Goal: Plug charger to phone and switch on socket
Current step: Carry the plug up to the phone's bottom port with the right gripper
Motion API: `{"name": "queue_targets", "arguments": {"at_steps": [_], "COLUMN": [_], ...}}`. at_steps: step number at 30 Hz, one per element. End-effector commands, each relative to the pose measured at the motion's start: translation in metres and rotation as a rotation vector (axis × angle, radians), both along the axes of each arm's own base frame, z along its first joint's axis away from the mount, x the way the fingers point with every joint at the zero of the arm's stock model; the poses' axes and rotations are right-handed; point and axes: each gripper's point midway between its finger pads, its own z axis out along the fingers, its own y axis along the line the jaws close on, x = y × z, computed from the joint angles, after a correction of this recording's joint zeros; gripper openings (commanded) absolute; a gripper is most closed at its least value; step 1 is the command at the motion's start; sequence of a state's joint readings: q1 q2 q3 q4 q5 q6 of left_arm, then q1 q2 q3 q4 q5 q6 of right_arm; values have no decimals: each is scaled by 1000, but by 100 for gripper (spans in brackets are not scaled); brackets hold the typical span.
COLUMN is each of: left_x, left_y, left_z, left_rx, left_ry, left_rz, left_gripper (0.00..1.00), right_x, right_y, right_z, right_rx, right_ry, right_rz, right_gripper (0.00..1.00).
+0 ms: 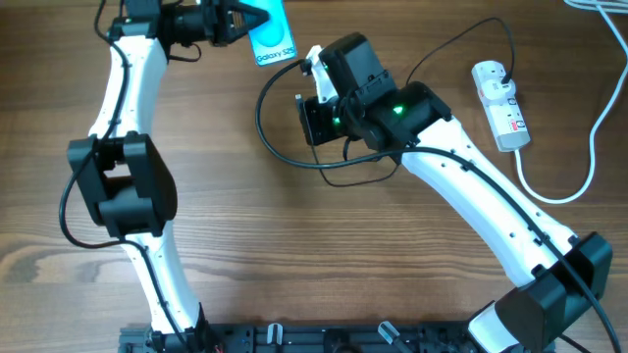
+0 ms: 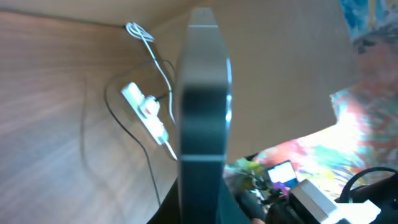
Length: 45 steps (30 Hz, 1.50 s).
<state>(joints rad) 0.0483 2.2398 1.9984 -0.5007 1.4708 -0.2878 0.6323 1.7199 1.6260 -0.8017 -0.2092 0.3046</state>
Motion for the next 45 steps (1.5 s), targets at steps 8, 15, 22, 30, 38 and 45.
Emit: {"name": "queue_targets", "arguments": {"at_steps": [8,15,22,30,38,45], "left_x": [-22,-27,-33,-35,-35,-34], "left_y": [-36,-45,-46,-51,-52,-52], "left_z": [26,26,32,32,32,33], "left_rx": [-40,-43,-72,-72,-72,-71], "left_ry": [15,15,7,7,7,-18], "left_rz": [-109,-132,-169,-181,-183,-183], "left_gripper": [4,4,4,4,4,4], "right_x": [16,27,29,32,37,38], "right_y": [-1,-14,-10,-5,-2,-4], "right_z": [3,0,-2,-3,-3,-3], "right_rx": [-51,-113,-90,-78,-65,-68], "right_ry": [-88,-128,-114,-120,-135,-134], "right_rz": [-69,-131,-143,-140,-140,-144], "right_gripper": [4,4,4,4,4,4]}}
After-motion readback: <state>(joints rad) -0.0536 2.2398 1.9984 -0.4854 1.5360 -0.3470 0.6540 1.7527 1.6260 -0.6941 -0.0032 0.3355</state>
